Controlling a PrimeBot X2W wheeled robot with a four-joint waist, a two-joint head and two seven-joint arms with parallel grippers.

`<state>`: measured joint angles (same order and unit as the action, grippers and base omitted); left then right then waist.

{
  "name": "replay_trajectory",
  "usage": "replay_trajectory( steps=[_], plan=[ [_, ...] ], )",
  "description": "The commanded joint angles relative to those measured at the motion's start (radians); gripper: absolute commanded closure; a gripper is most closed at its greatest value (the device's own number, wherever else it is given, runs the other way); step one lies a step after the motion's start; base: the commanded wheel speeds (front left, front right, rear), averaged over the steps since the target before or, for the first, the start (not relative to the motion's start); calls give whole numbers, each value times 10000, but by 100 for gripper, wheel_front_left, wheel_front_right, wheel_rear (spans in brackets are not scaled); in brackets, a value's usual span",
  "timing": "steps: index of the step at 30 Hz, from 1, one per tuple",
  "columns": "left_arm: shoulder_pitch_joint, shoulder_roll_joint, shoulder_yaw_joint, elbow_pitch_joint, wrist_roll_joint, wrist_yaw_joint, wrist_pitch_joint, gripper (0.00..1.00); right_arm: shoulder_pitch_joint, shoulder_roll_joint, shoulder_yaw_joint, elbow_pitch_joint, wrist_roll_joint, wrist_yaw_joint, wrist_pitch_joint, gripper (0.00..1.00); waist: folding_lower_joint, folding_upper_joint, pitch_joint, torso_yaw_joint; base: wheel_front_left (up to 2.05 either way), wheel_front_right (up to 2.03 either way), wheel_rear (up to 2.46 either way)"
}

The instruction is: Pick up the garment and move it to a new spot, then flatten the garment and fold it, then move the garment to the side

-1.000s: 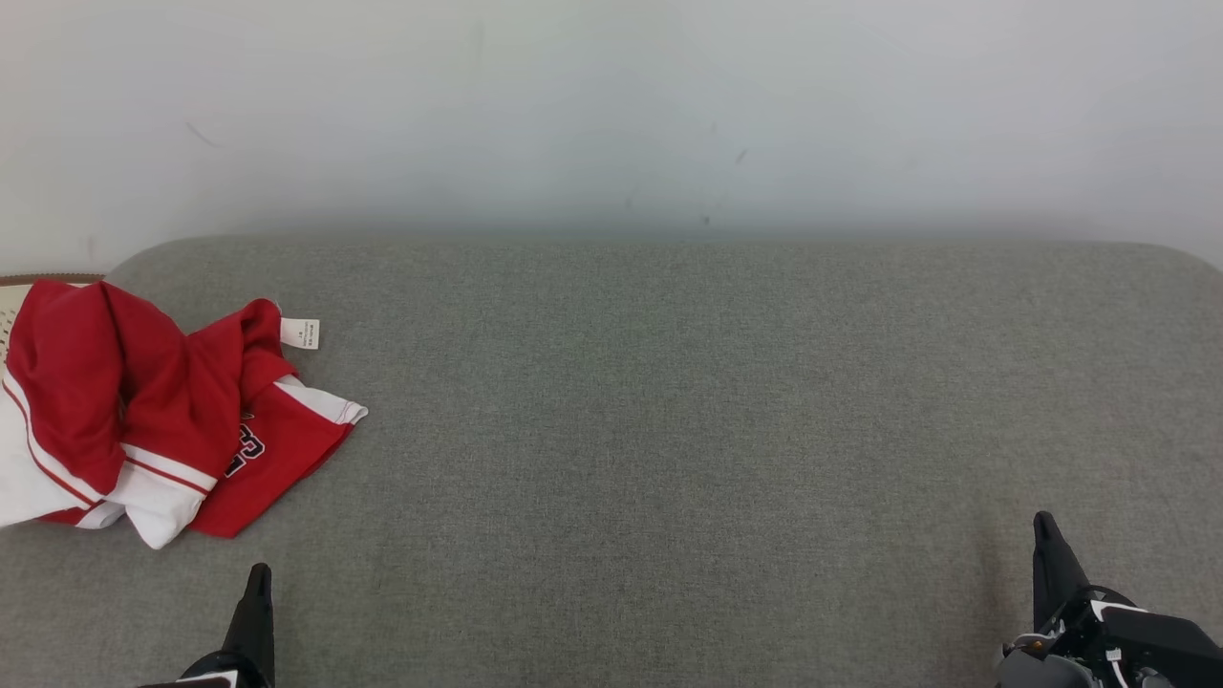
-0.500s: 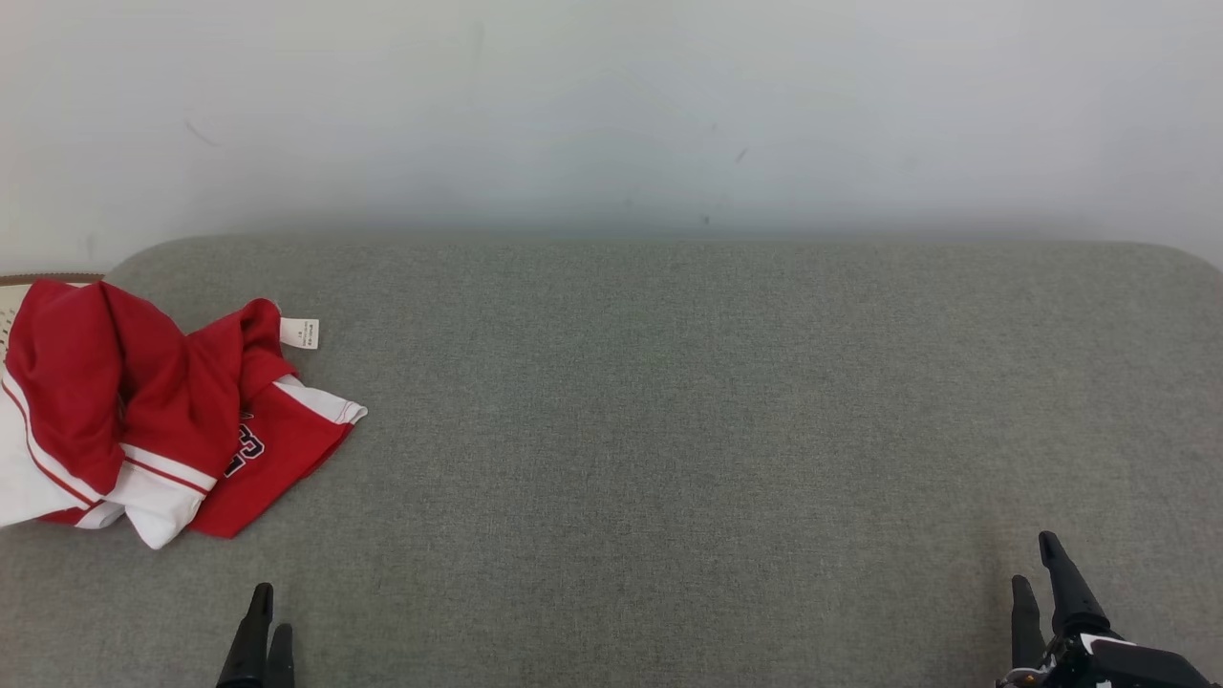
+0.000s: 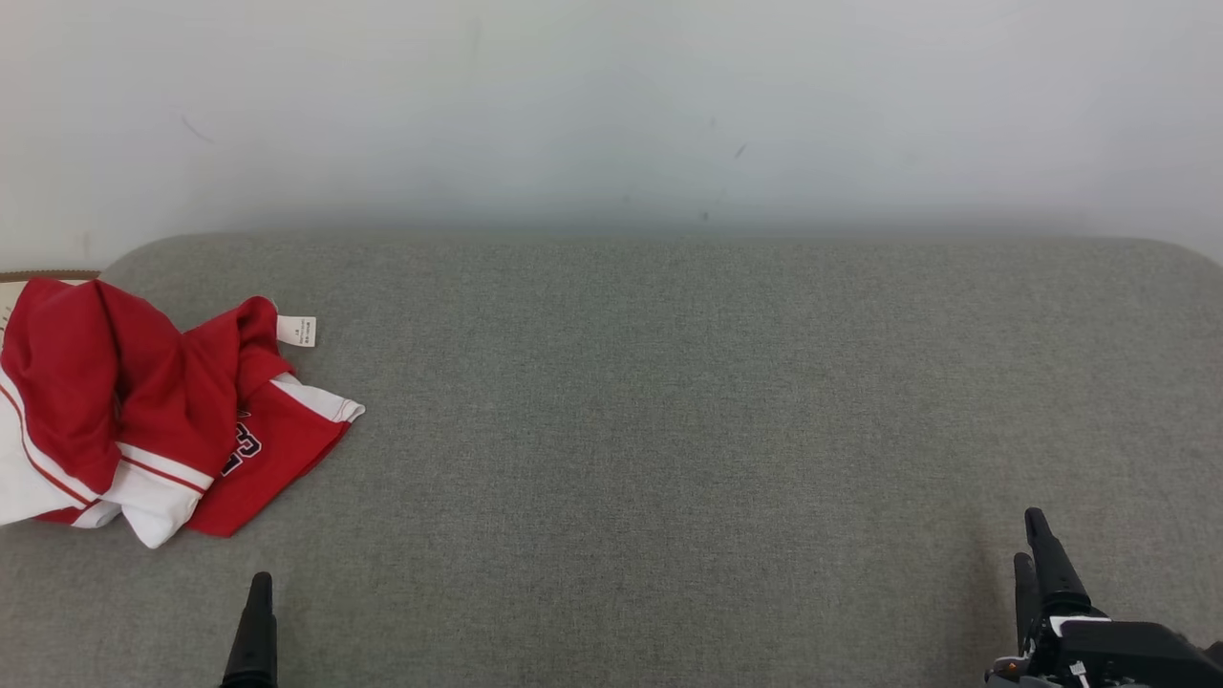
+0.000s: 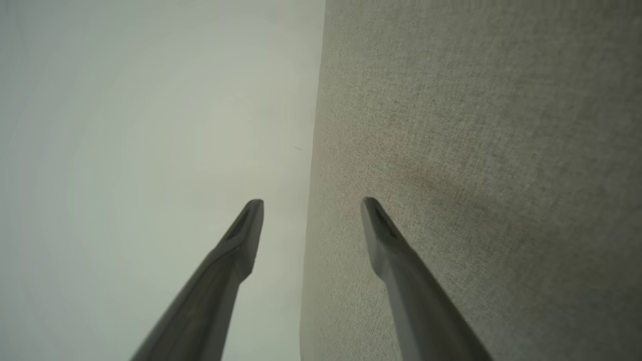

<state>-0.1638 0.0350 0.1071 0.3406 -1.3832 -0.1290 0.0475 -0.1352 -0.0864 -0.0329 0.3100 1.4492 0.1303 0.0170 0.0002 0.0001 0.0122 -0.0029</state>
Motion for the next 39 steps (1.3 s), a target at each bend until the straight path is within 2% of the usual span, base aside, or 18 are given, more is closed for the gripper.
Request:
replay_trajectory(
  steps=[1, 12, 24, 34, 39],
  plan=[
    [-59, 89, 8, -230, 396, -6, -108, 0, -291, -137, 105, -181, -305, 1, -81, 0, -2, -1, 2, -1, 0, 0, 0],
    [62, 106, -139, -493, 3056, 45, -583, 0, -321, -423, 828, -227, -2360, 2, -511, 0, -2, -1, 26, -23, 0, 0, 0],
    [146, 126, -563, -544, 5549, 492, -1047, 0, -302, -698, 1493, 43, -4464, 2, -930, 0, -2, -1, 15, -71, 0, 0, 0],
    [195, 232, -824, -615, 6979, 861, -1390, 0, -302, -798, 1784, 107, -5841, 3, -1242, 0, -2, -1, 28, -121, 0, 0, 0],
    [214, 242, -874, -667, 7412, 944, -1514, 0, -265, -806, 1927, 191, -6161, 3, -1354, 0, -2, -1, 31, -130, 0, 0, 0]
  ],
)
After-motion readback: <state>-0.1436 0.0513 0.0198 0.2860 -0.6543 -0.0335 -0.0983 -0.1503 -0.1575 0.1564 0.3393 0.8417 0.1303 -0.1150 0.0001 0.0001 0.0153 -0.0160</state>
